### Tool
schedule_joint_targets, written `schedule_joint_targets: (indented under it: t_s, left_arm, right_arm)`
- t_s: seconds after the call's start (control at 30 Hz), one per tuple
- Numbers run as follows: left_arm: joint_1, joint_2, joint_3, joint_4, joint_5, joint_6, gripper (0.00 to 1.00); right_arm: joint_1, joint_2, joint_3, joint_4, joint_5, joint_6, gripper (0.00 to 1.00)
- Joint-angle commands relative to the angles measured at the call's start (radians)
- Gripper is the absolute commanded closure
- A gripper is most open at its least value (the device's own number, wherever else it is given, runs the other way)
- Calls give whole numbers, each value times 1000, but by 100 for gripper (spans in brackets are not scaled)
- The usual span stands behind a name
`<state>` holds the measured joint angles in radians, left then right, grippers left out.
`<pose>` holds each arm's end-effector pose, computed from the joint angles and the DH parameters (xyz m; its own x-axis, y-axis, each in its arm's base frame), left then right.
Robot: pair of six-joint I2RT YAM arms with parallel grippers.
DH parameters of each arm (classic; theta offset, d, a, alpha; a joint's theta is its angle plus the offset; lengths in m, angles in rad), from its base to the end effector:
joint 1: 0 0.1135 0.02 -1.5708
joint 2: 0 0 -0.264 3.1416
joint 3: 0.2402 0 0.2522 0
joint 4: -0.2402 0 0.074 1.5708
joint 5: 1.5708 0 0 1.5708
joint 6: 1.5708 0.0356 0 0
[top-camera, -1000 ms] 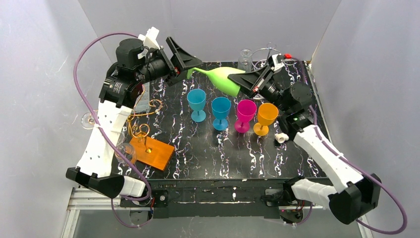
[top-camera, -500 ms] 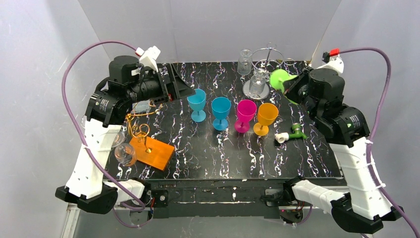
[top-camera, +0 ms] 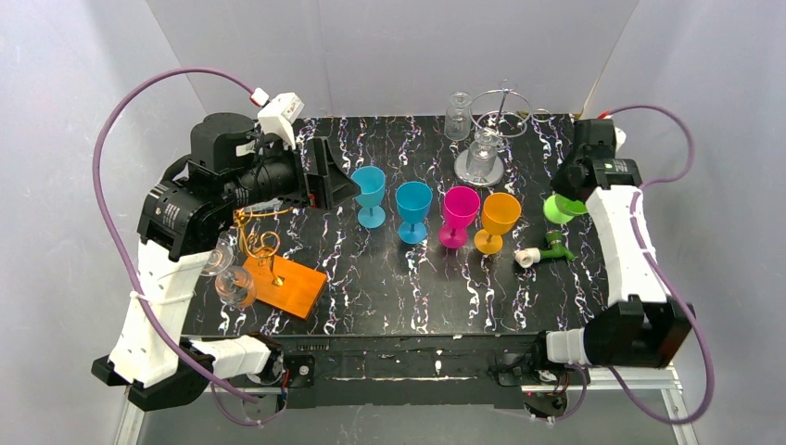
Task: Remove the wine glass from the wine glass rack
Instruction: Place the wine glass at the center of the board.
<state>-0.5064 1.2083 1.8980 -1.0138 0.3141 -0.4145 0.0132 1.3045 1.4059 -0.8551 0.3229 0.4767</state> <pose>0.1516 -0.0966 0.5281 -0.5438 -0.1364 -0.8280 0.5445 0.6935 -0.4718 0.2669 -0.0078 0.3789 -0.5076 0.4285 -0.7475 0.5084 0.8494 0.1416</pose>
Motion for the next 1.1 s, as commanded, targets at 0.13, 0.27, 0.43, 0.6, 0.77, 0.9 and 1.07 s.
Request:
schedule_joint_targets:
  t_s: [0.13, 0.27, 0.43, 0.6, 0.77, 0.9, 1.07]
  left_arm:
    - [-5, -50, -19, -19, -47, 37, 1]
    - [-4, -53, -28, -19, -50, 37, 1]
    - [-4, -50, -34, -19, -59, 38, 1]
    - [-4, -43, -42, -17, -64, 37, 1]
    - [-4, -43, -50, -14, -67, 37, 1]
    - [-4, -44, -56, -14, -74, 39, 1]
    - [-5, -38, -66, -14, -76, 39, 1]
  right_arm:
    - [-4, 102, -102, 141, -266, -4, 99]
    - [-4, 122, -128, 142, -278, -9, 99]
    - [-4, 128, -136, 100, -249, -35, 99]
    - [-4, 142, -152, 73, -221, -55, 99]
    - [-4, 156, -149, 73, -201, -61, 98]
    - [-4, 178, -123, 58, -202, -65, 85]
    - [7, 169, -80, 48, -205, -68, 59]
